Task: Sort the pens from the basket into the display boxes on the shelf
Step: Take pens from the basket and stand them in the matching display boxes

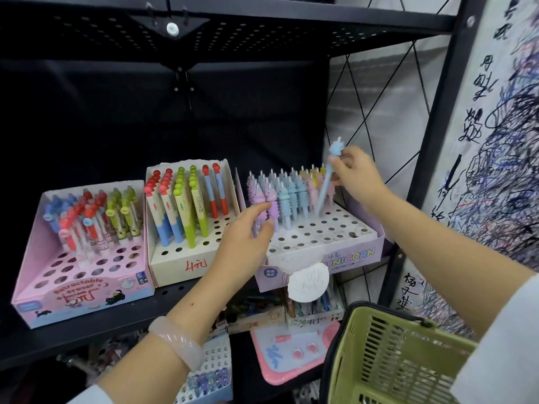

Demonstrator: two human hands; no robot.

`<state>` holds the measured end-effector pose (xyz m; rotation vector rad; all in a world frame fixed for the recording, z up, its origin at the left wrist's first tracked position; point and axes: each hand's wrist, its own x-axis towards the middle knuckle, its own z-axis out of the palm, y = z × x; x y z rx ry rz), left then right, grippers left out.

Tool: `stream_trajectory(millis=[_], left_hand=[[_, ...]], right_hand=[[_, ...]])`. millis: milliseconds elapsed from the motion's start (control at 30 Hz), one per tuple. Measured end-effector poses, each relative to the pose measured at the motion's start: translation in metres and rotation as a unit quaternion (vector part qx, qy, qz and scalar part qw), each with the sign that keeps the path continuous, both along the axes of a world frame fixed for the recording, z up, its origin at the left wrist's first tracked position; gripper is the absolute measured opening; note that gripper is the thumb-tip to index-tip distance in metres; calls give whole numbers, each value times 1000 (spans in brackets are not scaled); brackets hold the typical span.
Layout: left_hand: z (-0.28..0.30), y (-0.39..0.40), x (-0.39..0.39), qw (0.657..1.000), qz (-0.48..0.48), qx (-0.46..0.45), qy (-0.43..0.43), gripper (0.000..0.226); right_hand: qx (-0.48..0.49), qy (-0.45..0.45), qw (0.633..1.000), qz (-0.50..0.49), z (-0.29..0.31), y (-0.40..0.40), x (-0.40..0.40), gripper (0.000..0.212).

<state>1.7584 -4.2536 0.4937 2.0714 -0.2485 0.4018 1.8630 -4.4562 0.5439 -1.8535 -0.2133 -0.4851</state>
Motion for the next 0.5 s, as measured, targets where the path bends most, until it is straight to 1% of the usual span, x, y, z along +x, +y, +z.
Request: stream_trajectory(millis=[67, 167, 300, 500], left_hand=[[-1, 1, 1, 1000, -8, 5, 5, 38], [-3, 2, 5, 1000, -5, 0, 9, 38], [-6, 3, 7, 1000, -2, 1, 6, 37], [-10, 4, 8, 1000, -9, -2, 13, 38]], right_hand=[[-1, -4, 1000, -29, -3, -14, 10, 9], [-29, 1, 999, -37, -12, -17, 16, 14], [-12, -29, 999, -43, -14, -5, 11, 9], [-27, -26, 999, 32, -24, 23, 2, 2]])
